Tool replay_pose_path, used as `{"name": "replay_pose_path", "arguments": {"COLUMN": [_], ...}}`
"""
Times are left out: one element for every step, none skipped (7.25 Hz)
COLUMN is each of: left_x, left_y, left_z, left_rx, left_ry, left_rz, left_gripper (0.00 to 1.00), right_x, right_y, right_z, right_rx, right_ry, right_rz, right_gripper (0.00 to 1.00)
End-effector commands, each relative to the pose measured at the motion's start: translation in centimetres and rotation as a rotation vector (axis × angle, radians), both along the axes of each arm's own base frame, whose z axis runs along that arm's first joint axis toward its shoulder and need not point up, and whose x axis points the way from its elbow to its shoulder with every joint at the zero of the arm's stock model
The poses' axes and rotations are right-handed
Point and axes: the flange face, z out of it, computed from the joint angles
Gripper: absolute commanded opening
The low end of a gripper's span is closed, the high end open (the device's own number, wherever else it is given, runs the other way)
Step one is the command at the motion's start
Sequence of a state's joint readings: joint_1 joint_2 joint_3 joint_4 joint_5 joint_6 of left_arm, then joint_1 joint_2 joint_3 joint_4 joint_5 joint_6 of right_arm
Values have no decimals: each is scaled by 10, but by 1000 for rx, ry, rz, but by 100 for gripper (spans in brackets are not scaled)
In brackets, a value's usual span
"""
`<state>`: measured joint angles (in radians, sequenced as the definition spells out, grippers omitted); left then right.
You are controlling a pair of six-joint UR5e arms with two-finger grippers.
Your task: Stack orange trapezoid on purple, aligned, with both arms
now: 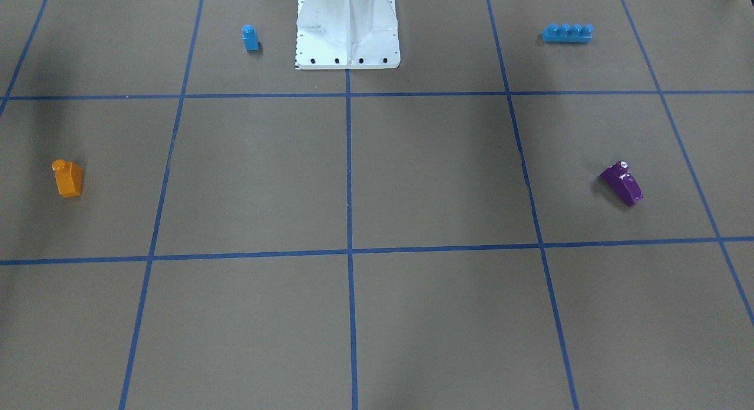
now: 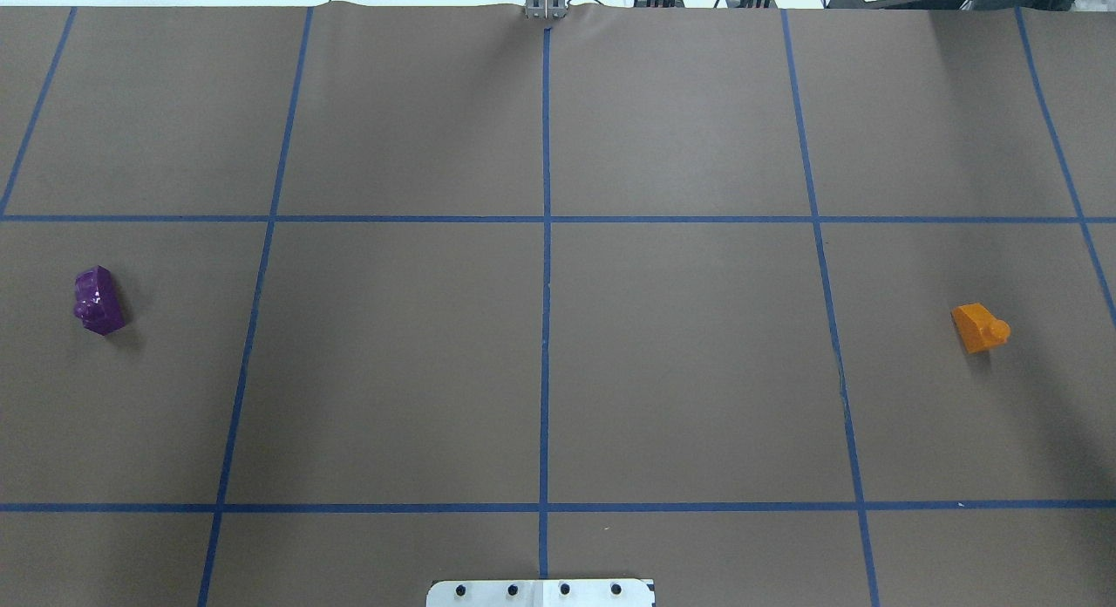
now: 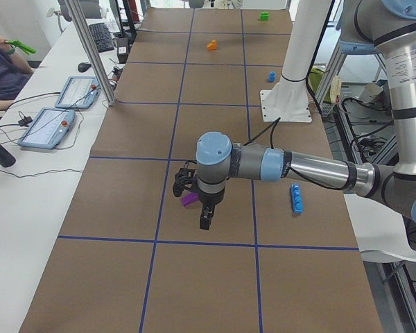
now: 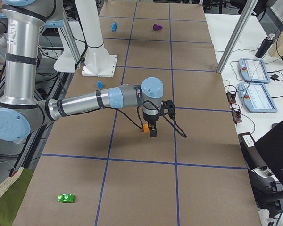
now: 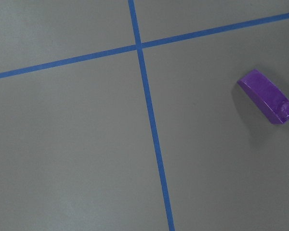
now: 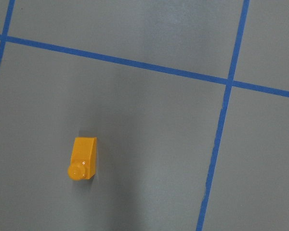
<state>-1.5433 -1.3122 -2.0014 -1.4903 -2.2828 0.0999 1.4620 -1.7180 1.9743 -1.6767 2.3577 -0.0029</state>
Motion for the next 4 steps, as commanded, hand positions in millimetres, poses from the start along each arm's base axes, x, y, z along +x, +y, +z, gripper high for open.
{"name": "replay_pose_path", "arguments": {"left_x": [0,-1,0,0], "left_y": [-2,-4,-8,-14], "left_z": [-4,-2,-14,-26], "left_rx": [38,36,77,150], "left_ry": [1,-8,-4,-2], "left_rz": [0,-2,-11,-11], "left_gripper": [100,100,100,100], "right_x": [0,0,-1,-2], "right_y": [-1,-1,-5,-13], "right_z": [-1,-2,-8,-17], "right_rx": [1,6,24,41], "right_ry": [-2,-2,-2,-4], "right_rz": [0,-2,-6,-1], "right_gripper": [100,100,100,100]}}
